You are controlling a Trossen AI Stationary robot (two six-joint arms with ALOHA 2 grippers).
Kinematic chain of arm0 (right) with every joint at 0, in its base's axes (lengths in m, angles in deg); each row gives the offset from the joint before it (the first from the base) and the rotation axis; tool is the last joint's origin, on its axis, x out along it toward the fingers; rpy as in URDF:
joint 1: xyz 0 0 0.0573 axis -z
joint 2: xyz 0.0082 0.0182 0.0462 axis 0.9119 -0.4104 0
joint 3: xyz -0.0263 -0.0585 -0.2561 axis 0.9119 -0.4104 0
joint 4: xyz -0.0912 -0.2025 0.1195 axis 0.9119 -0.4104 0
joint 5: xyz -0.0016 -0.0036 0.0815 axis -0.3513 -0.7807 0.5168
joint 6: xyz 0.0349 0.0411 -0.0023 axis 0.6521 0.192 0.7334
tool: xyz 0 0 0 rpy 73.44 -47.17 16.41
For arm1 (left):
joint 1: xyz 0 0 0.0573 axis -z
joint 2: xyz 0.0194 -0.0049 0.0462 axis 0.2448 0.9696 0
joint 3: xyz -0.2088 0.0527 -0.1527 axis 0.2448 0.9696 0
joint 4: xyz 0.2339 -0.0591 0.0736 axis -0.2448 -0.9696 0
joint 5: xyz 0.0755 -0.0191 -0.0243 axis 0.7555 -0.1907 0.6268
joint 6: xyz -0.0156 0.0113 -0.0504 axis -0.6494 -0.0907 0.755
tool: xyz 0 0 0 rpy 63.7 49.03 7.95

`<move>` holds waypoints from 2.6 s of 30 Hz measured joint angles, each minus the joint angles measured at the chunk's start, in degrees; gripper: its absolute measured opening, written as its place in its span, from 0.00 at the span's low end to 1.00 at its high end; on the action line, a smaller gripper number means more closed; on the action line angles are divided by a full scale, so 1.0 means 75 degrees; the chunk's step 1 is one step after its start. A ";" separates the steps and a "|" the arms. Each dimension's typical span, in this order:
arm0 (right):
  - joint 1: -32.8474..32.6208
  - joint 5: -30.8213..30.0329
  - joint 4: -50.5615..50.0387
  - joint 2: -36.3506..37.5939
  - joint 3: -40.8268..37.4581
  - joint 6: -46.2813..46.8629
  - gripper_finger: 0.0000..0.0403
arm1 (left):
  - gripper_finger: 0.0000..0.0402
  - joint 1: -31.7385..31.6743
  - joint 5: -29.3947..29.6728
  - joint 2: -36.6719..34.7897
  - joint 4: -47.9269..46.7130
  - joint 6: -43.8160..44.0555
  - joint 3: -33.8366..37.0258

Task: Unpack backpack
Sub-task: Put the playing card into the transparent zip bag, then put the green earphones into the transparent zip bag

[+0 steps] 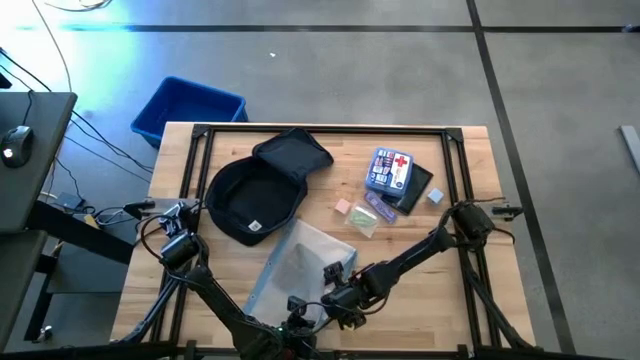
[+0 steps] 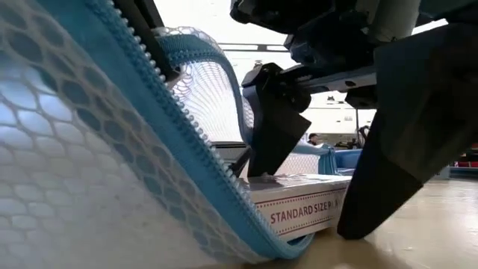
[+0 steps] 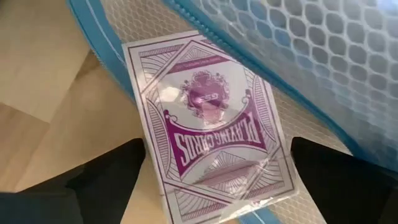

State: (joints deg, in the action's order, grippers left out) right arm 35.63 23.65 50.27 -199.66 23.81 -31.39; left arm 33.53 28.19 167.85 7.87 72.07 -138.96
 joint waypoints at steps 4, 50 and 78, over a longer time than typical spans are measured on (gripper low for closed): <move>0.0021 0.0091 0.0002 -0.0069 0.0015 0.0156 0.95 | 0.00 0.0001 0.0000 0.0000 -0.0032 0.0000 0.0000; -0.0055 -0.2046 0.2477 0.0585 -0.0015 0.0781 0.88 | 0.00 0.0467 0.1305 -0.0047 -0.0396 -0.0215 -0.0326; 0.1300 -0.3836 -0.1707 0.2288 -0.3067 0.3878 0.78 | 0.00 0.0490 0.0406 -0.0038 -0.0890 0.0595 -0.0321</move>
State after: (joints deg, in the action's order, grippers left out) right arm 45.38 -5.12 37.47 -182.50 0.80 -2.31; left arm 37.21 31.23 167.56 1.19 76.53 -141.37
